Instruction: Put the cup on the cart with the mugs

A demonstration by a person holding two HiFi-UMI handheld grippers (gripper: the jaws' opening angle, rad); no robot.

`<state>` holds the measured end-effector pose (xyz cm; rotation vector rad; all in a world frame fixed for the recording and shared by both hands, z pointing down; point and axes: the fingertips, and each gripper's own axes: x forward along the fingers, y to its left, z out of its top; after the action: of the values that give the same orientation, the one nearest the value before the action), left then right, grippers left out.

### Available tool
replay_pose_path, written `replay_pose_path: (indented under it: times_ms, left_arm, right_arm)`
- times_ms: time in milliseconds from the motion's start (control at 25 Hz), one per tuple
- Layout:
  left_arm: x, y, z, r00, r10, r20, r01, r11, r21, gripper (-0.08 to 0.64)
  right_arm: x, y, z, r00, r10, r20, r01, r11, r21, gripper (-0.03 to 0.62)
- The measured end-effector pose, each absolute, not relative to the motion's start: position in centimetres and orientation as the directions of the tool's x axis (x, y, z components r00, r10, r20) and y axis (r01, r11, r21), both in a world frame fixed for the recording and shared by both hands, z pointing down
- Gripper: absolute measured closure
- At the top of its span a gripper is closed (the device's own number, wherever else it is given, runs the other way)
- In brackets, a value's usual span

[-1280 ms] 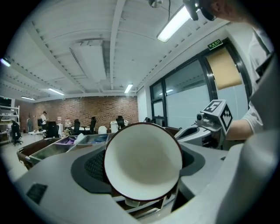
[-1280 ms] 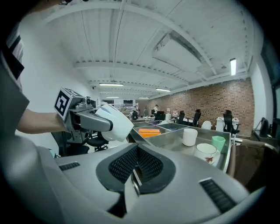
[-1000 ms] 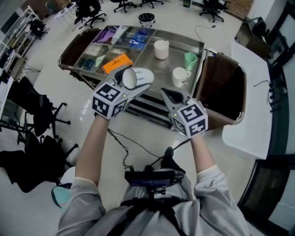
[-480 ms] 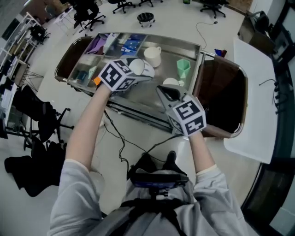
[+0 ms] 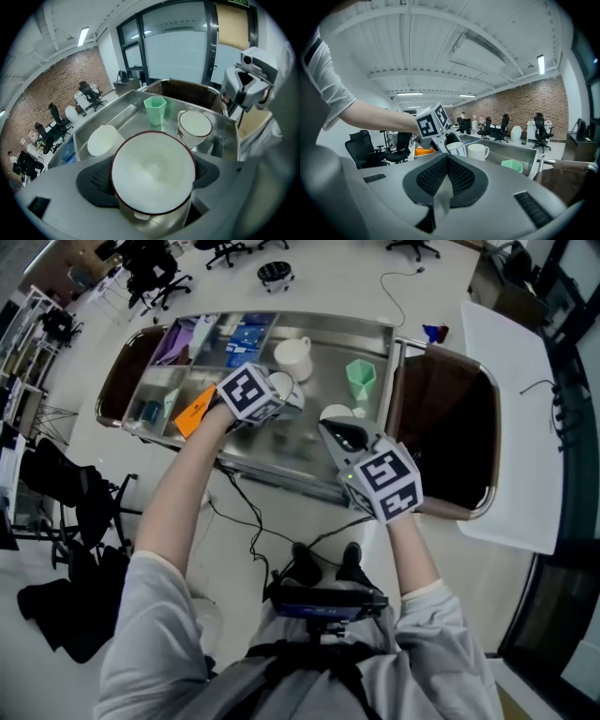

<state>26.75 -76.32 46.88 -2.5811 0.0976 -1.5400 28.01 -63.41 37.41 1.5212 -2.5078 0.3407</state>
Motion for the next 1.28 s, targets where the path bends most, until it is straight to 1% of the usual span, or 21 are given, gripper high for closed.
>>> replay_pose_path:
  times_ms: [280, 640, 920, 1000, 1120, 1280]
  left_arm:
    - [27.3, -77.0, 49.8, 0.429, -0.112, 0.896, 0.055, -0.987, -0.150, 0.135]
    - [27.9, -76.2, 51.9, 0.406, -0.080, 0.910, 0.082, -0.989, -0.123, 0.133]
    - [28.2, -76.0, 52.1, 0.413, -0.091, 0.906, 0.086, -0.987, -0.138, 0.132]
    - [28.1, -76.0, 52.2, 0.414, -0.111, 0.904, 0.083, -0.984, -0.159, 0.122]
    - [28.1, -76.2, 51.5, 0.423, -0.127, 0.897, 0.073, -0.982, -0.173, 0.064]
    - [27.9, -75.8, 50.6, 0.439, -0.127, 0.889, 0.063, -0.983, -0.172, 0.063]
  right_arm:
    - [28.9, -64.0, 38.3, -0.447, -0.846, 0.289, -0.893, 0.438, -0.099, 0.589]
    - [29.4, -64.3, 38.6, -0.445, -0.842, 0.306, -0.894, 0.439, -0.093, 0.589]
    - [29.3, -63.8, 39.0, -0.447, -0.839, 0.311, -0.893, 0.440, -0.097, 0.589]
    - [29.3, -63.6, 39.1, -0.447, -0.838, 0.313, -0.893, 0.440, -0.098, 0.589]
    - [29.4, -63.4, 39.1, -0.443, -0.840, 0.313, -0.895, 0.435, -0.101, 0.589]
    - [29.6, -62.9, 39.2, -0.437, -0.843, 0.314, -0.899, 0.426, -0.105, 0.589]
